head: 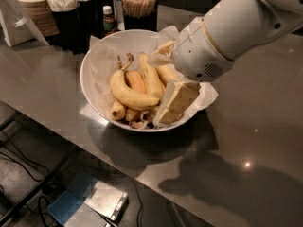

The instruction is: Pick banana from white bowl

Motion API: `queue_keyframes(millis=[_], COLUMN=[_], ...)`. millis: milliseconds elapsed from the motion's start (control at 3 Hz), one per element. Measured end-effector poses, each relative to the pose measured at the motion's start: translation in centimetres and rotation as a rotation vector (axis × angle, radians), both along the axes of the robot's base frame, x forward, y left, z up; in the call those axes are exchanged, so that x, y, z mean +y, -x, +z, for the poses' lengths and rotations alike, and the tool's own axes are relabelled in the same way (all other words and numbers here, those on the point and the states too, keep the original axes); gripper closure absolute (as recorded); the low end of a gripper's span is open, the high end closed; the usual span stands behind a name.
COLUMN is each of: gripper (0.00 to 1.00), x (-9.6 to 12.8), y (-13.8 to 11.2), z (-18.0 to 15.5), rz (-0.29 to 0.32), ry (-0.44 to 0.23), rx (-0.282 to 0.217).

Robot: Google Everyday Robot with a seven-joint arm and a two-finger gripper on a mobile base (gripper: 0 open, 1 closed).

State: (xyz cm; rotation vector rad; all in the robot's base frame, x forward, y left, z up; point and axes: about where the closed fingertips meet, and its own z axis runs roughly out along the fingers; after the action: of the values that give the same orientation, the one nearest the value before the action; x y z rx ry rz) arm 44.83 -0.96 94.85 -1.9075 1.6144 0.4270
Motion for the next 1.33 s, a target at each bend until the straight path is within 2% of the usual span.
queue_keyframes(millis=[1333], gripper=[0.19], x=[-0.4], y=[-1.0], z=[-2.6], rz=[-0.016], ry=[-0.047], rx=[0.061])
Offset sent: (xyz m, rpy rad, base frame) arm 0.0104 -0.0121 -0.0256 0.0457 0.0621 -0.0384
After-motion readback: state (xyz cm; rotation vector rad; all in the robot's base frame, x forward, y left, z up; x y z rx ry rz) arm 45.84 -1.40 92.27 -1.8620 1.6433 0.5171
